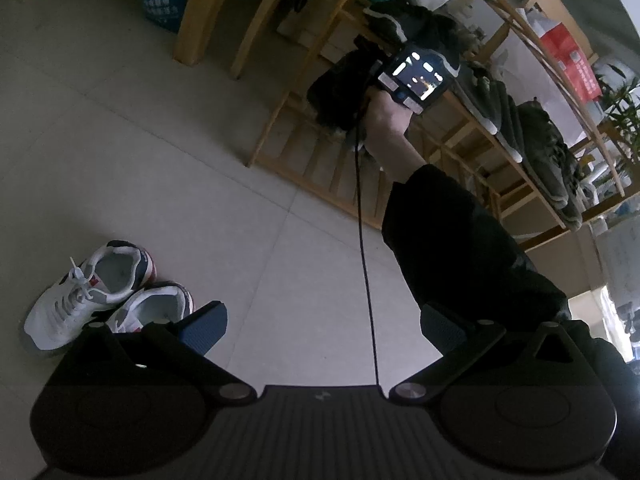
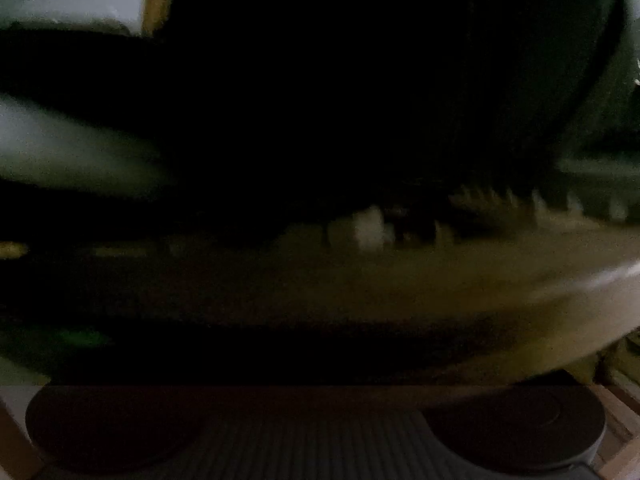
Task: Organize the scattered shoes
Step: 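Lower the sneakers onto the middle shelf under the top shelf, then open the right tool to release the sneakers and pull back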
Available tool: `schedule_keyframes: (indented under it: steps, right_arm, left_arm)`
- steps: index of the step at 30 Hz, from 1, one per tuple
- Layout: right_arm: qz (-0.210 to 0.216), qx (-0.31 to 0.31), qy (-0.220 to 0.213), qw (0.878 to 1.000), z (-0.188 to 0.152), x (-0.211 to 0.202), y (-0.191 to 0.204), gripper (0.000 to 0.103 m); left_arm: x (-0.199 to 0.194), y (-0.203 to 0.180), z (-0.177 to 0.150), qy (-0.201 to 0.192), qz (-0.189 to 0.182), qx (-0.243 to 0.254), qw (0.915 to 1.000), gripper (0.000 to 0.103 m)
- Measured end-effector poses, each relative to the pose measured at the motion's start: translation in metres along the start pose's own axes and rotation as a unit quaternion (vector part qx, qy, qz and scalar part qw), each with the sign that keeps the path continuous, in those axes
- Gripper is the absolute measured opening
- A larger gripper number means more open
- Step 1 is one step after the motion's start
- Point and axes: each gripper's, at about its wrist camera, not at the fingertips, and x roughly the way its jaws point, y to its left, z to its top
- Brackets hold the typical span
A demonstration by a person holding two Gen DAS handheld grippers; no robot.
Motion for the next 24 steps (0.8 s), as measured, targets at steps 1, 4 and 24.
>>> schedule_keyframes:
  steps: [1,4,24]
  right_arm:
    - [0.003,0.0,0.001,1.0,0.003,0.0,0.002,0.103]
    - [0.015,-0.009,0.027,0.999,0.007,0.001,0.012,0.103]
    - [0.068,-0.03,0.068,0.995,-0.009,-0.165,-0.031,0.103]
  left_arm:
    - [0.0,-0.001,0.0,0.0,0.0,0.002,1.0,0.103]
    - [0.001,-0.002,-0.001,-0.001,0.0,0.003,1.0,0.103]
    - [-0.041,-0.006,0.0,-0.108,0.05,0.04,0.9921,0.103]
